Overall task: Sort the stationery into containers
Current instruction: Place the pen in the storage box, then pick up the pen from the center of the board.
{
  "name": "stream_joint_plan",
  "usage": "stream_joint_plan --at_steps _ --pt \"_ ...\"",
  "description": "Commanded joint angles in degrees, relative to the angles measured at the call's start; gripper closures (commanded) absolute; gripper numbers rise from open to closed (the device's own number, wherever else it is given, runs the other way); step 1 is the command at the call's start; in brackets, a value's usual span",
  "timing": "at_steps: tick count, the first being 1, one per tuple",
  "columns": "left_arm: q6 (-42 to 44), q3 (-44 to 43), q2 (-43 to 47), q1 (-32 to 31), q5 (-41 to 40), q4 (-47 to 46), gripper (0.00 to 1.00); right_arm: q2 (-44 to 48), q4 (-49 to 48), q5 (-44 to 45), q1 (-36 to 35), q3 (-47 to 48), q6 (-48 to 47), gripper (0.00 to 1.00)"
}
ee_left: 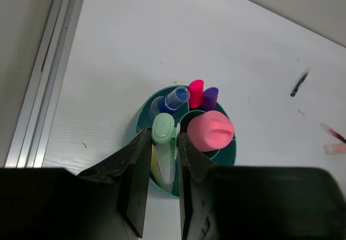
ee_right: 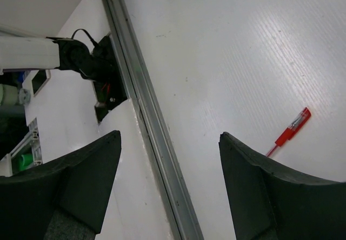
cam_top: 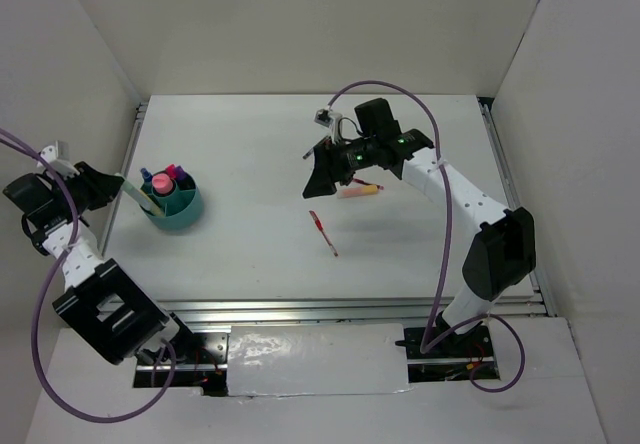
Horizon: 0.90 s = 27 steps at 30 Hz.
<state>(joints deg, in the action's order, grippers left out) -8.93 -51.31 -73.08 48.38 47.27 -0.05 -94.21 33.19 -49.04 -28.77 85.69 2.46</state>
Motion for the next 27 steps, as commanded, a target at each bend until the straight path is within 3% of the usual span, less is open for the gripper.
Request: stream_joint_plan --at_steps 1,8,11,12,15,18,22,27 --pt "2.0 -2.7 -1.4 -0.6 1.5 -3.5 0.97 0.6 2.3 2.8 0.5 0.5 -1.8 0.21" --pt "2.3 -1.5 -2.4 -2.8 1.3 -4.1 0.89 -1.7 5.4 9.2 1.4 1.7 -4.8 0.21" --pt "2.2 -1.2 -2.3 -3.6 1.3 -4.0 0.77 -2.0 5.0 12.0 1.5 1.1 -4.5 0.21" --pt "2.2 -1.2 -2.4 -3.8 1.3 -3.9 0.68 -2.2 5.0 13.3 1.6 1.1 -4.4 0.21" --pt "2.4 -1.3 -2.1 -3.7 1.0 -2.9 0.53 -3.7 5.7 16.9 2.5 1.9 -4.0 0.21" --pt "2.6 -1.5 -1.3 -3.4 -0.2 -2.3 0.43 -5.3 6.9 18.4 3.7 2.9 -4.0 0.21" --pt "1.9 -1.9 -0.3 -3.0 -0.1 -2.4 0.39 -7.2 7.3 21.9 5.0 4.7 -2.6 0.21" --pt "0.2 -1.5 4.4 -3.4 0.1 -4.8 0.38 -9.1 5.7 32.9 6.3 4.1 9.4 0.20"
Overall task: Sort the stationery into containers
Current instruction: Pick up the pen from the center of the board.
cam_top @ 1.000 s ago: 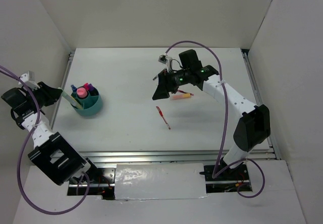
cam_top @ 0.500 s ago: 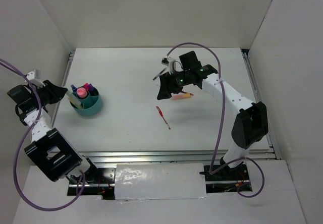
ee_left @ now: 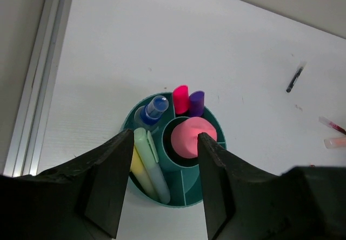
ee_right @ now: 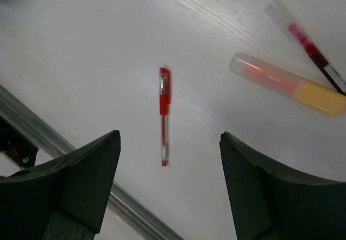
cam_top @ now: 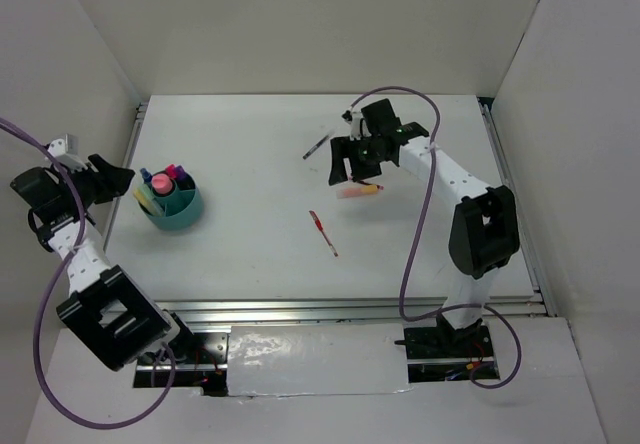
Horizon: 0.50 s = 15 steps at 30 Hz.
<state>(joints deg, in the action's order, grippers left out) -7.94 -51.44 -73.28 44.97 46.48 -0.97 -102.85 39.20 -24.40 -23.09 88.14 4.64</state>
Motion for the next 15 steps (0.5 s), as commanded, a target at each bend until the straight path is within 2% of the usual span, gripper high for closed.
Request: stream_joint_plan --at_steps 1,2,6,10,13,15 --pt "-1.3 -1.2 5.4 -0.1 0.8 -4.1 0.38 -0.8 -1.6 10.8 0.7 1.2 12.7 0.19" --pt "-1.5 -1.2 6.3 -0.2 0.5 -4.7 0.37 -1.0 -2.0 17.7 0.7 0.6 15.8 0.20" --pt "-1.8 -0.2 10.6 -1.6 -0.1 -5.1 0.36 -4.5 0.1 26.9 -0.3 2.7 20.8 0.25" --pt "-2.2 0.5 13.0 -2.5 0.1 -5.0 0.36 -9.1 2.2 31.6 -0.4 4.2 23.7 0.31" --pt "-2.3 1.2 13.9 -3.0 0.4 -5.4 0.35 -12.5 3.8 31.4 -0.3 6.3 26.3 0.31" --pt "-2.4 1.2 13.9 -3.1 0.6 -5.4 0.35 -14.8 4.0 31.3 -0.4 6.8 27.8 0.27"
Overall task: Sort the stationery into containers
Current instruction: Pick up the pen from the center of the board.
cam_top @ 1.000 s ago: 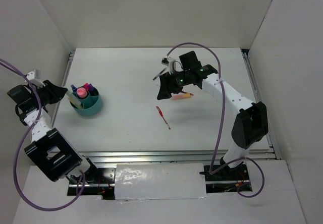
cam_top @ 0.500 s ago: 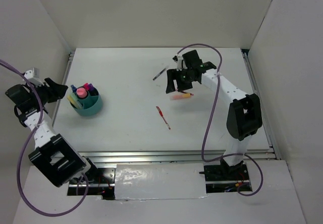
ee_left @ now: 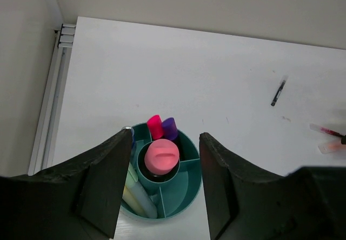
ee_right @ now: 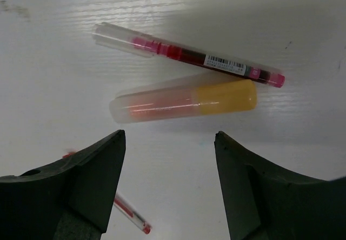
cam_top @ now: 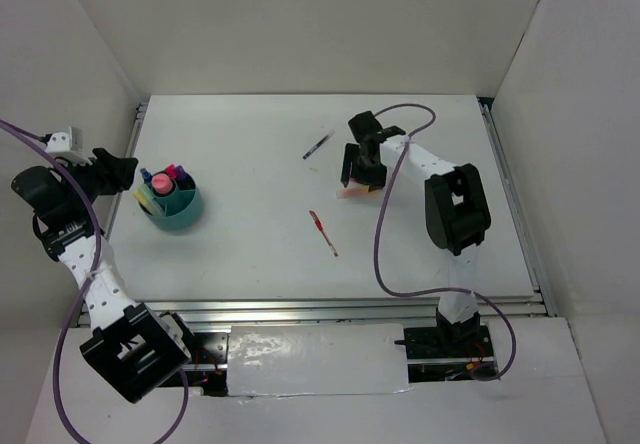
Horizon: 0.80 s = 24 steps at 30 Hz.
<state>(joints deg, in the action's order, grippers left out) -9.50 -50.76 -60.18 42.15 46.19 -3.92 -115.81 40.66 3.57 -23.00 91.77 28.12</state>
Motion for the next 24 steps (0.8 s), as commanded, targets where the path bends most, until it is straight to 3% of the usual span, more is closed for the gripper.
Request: stream_joint_plan --at_steps 1,5,15,18,24 --pt "-1.0 0.5 0.7 -0.2 0.9 -2.1 0.35 -2.7 2.8 3.4 -0.4 4.0 4.6 0.26" --pt "-0.7 0.3 0.7 -0.2 1.4 -2.1 0.35 -5.8 3.5 4.2 -0.3 5.4 5.9 0.17" --pt "-1.1 0.7 0.2 -0.3 1.6 -2.5 0.36 -10.0 2.6 4.0 0.8 7.3 7.2 0.15" --pt "-0.5 -0.2 0.2 -0.4 1.8 -1.3 0.36 -10.9 3.5 2.7 1.3 8.2 6.8 0.16" --pt "0.0 -0.1 0.9 -0.1 2.2 -0.9 0.36 -6.8 1.5 0.3 2.0 1.9 5.5 0.28"
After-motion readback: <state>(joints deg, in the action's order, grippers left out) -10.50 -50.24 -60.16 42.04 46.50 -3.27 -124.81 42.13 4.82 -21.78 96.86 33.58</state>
